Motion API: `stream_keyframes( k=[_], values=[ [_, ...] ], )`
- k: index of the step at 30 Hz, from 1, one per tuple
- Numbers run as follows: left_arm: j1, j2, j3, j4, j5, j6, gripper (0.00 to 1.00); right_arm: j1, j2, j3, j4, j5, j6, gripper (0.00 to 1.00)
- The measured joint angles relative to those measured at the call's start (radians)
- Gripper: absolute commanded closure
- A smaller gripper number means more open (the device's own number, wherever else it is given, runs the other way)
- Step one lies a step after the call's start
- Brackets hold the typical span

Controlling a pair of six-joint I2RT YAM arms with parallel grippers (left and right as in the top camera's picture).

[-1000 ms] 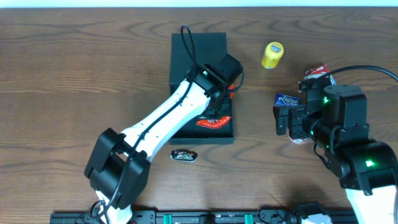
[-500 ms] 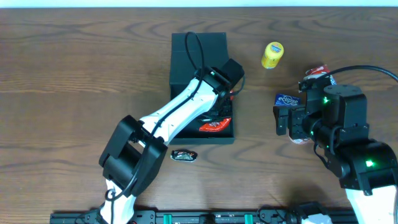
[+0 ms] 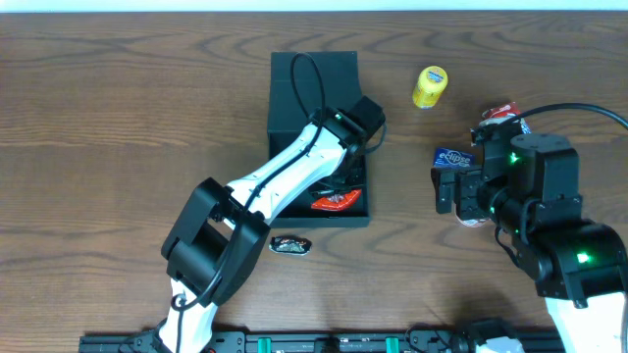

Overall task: Pack container
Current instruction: 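Carry the HACKS bag into the black box and release it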

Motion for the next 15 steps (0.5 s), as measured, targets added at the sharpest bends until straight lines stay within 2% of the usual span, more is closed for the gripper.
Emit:
stream_keyframes(
  k=[4,5,7,12,15],
  values=[
    [0.0,0.001,0.0,0.004,0.0,-0.003,0.94,0.0,0.0,0.0,0.0,0.0,0.0,0.01],
    [0.0,0.001,0.0,0.004,0.0,-0.003,0.91,0.0,0.0,0.0,0.0,0.0,0.0,0.01],
    [0.0,0.001,0.0,0.004,0.0,-0.006,0.68,0.0,0.0,0.0,0.0,0.0,0.0,0.01],
    [0.0,0.002,0.0,0.005,0.0,-0.015,0.67,0.0,0.0,0.0,0.0,0.0,0.0,0.01],
    [0.0,0.001,0.0,0.005,-0.007,-0.016,0.53,0.0,0.0,0.0,0.0,0.002,0.0,0.01]
  ],
)
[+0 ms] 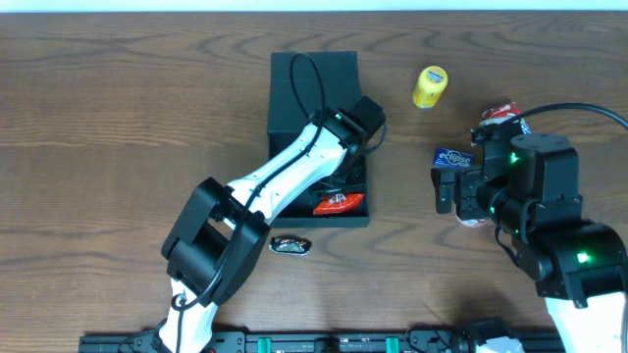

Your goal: Pack container

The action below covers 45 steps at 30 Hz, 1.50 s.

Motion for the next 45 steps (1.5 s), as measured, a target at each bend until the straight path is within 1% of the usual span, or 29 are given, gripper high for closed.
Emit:
stream_keyframes(
  k=[2,3,4,5,6,7,12,13,15,16,21,27,30,34,37,40,45],
  values=[
    [0.0,0.0,0.0,0.0,-0.006,-0.005,0.46,0.0,0.0,0.0,0.0,0.001,0.0,0.01],
    [0.0,0.0,0.0,-0.002,-0.012,-0.008,0.37,0.0,0.0,0.0,0.0,0.001,0.0,0.01],
    [0.0,0.0,0.002,-0.007,-0.017,0.001,0.32,0.0,0.0,0.0,0.0,0.001,0.0,0.01],
    [0.0,0.0,0.01,-0.016,-0.022,-0.003,0.31,0.0,0.0,0.0,0.0,0.001,0.0,0.01],
    [0.0,0.0,0.021,-0.027,-0.026,0.008,0.27,0.0,0.0,0.0,0.0,0.001,0.0,0.01],
    [0.0,0.0,0.034,-0.04,-0.028,0.017,0.25,0.0,0.0,0.0,0.0,0.002,0.0,0.01],
    [0.0,-0.016,0.14,-0.156,-0.084,0.03,0.23,0.0,0.0,0.0,0.0,0.006,0.0,0.01],
    [0.0,-0.029,0.163,-0.183,-0.106,0.04,0.13,0.0,0.0,0.0,0.0,0.006,0.0,0.01],
    [0.0,-0.062,0.195,-0.223,-0.145,0.053,0.02,0.0,0.0,0.0,0.0,0.008,0.0,0.01],
    [0.0,-0.084,0.207,-0.243,-0.167,0.06,0.05,0.0,0.0,0.0,-0.001,0.009,0.0,0.01],
    [0.001,-0.235,0.219,-0.314,-0.282,0.087,0.05,0.0,-0.024,0.0,-0.023,0.037,0.021,0.01],
    [0.004,-0.426,0.226,-0.422,-0.435,0.128,0.05,0.0,-0.062,-0.004,-0.084,0.117,0.137,0.01],
    [0.004,-0.506,0.226,-0.46,-0.518,0.132,0.05,0.0,-0.095,-0.04,-0.089,0.161,0.214,0.01],
    [0.008,-0.566,0.227,-0.478,-0.589,0.14,0.05,0.0,-0.201,-0.157,-0.073,0.19,0.322,0.01],
    [0.016,-0.59,0.228,-0.483,-0.615,0.146,0.05,0.0,-0.288,-0.252,-0.037,0.198,0.377,0.01],
    [0.021,-0.593,0.228,-0.487,-0.626,0.148,0.05,0.0,-0.344,-0.366,0.036,0.204,0.406,0.01],
    [0.022,-0.593,0.228,-0.485,-0.634,0.149,0.05,0.0,-0.344,-0.57,0.212,0.211,0.426,0.01]
  ],
)
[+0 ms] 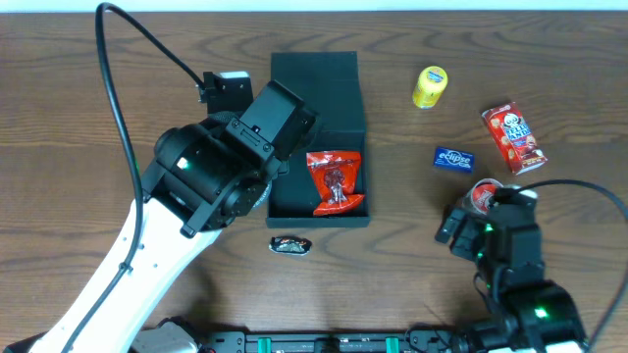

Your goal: Pack container

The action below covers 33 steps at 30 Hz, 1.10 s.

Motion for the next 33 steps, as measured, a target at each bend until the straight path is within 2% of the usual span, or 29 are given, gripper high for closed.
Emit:
stream_keyframes(
  k=[6,14,19,25,33],
  values=[
    [0.0,0.0,0.0,0.001,-0.029,0.0,0.05,0.0,0.024,-0.194,0.208,0.044,0.019,0.01],
    [0.0,0.0,0.0,0.017,-0.069,0.0,0.05,0.0,0.023,-0.201,0.216,0.072,0.026,0.01],
    [0.0,0.0,0.0,0.017,-0.071,0.0,0.05,0.0,0.037,-0.201,0.164,0.112,0.027,0.01],
    [0.0,0.0,0.0,0.02,-0.071,0.0,0.05,0.0,0.125,-0.203,0.17,0.196,0.047,0.01],
    [0.0,0.0,0.0,0.038,-0.084,0.0,0.05,0.0,0.335,-0.206,0.352,0.243,0.065,0.01]
  ],
)
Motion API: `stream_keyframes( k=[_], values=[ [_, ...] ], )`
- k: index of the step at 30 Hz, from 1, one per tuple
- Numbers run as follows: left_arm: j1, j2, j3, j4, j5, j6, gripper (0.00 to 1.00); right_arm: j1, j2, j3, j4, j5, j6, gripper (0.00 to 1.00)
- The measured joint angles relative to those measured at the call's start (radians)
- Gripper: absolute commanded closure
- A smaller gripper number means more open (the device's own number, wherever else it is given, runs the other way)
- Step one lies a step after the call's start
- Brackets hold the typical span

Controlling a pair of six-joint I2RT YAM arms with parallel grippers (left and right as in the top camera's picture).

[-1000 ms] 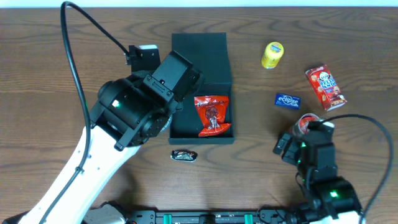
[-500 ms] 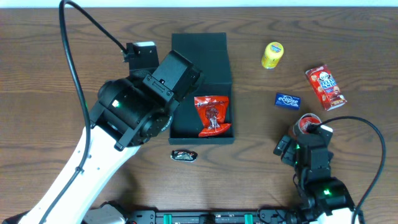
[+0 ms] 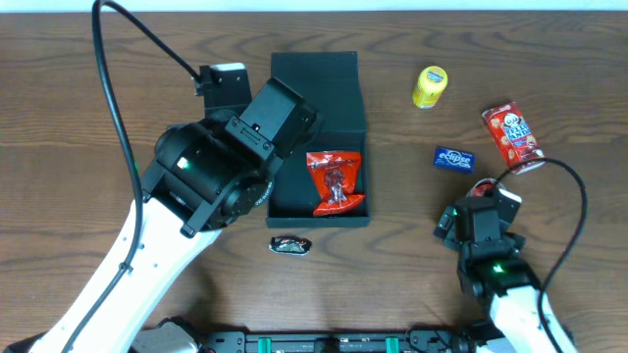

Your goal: Pack container

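The black container (image 3: 316, 74) stands open at mid-table. A red packet (image 3: 334, 181) lies flat in its front half. My left arm (image 3: 226, 162) hangs high over the container's left side, and its fingers are hidden beneath the wrist block. My right arm (image 3: 479, 224) stands near the front right, seen from above, and it hides its own fingers too. On the table to the right are a yellow bottle (image 3: 429, 86), a red snack box (image 3: 512, 135) and a blue gum pack (image 3: 453, 158). A small dark wrapped candy (image 3: 291, 244) lies in front of the container.
The left arm's cable (image 3: 118, 59) loops over the far left of the table. The right arm's cable (image 3: 574, 196) arcs past the red snack box. The table's front rail (image 3: 324, 343) runs along the bottom edge.
My right arm has shifted a little, and the red-topped round thing seen at its far end is now hidden under it. The left arm and the red packet have barely changed.
My left arm first reached into the container, with the red packet at its front wall. My right arm was then out by the blue gum pack. Later the left arm stood back high to the left, the packet lay flat inside, and the right arm was nearer the front edge.
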Motion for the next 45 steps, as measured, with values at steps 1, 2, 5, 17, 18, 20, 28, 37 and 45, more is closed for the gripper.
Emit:
stream_keyframes(
  k=[1,2,5,17,18,20,28,37,45],
  values=[
    [0.0,0.0,0.0,0.001,-0.007,0.0,0.05,0.0,0.021,0.0,0.019,0.001,0.0,0.01],
    [0.0,0.0,0.0,0.001,-0.015,0.0,0.05,0.0,0.05,-0.001,0.051,0.002,-0.001,0.01],
    [0.0,0.0,0.0,0.001,-0.026,0.0,0.05,0.0,0.102,-0.003,0.128,0.005,-0.003,0.01],
    [0.075,0.0,-0.004,0.004,-0.039,0.0,0.05,0.0,0.222,-0.003,0.32,0.035,-0.101,0.01],
    [0.08,0.0,-0.008,0.004,-0.039,0.0,0.05,0.0,0.229,-0.003,0.322,0.041,-0.104,0.01],
    [0.086,0.0,-0.019,0.006,-0.039,0.0,0.05,0.0,0.243,-0.003,0.331,0.055,-0.109,0.01],
    [0.088,0.002,-0.029,0.012,-0.039,0.0,0.05,-0.038,0.279,-0.003,0.429,0.075,-0.116,0.01],
    [0.088,0.002,-0.029,0.012,-0.039,0.0,0.05,-0.05,0.28,-0.003,0.482,0.053,-0.132,0.01],
    [0.088,0.002,-0.029,0.012,-0.034,0.0,0.05,-0.05,0.331,-0.003,0.488,0.043,-0.141,0.01]
  ],
)
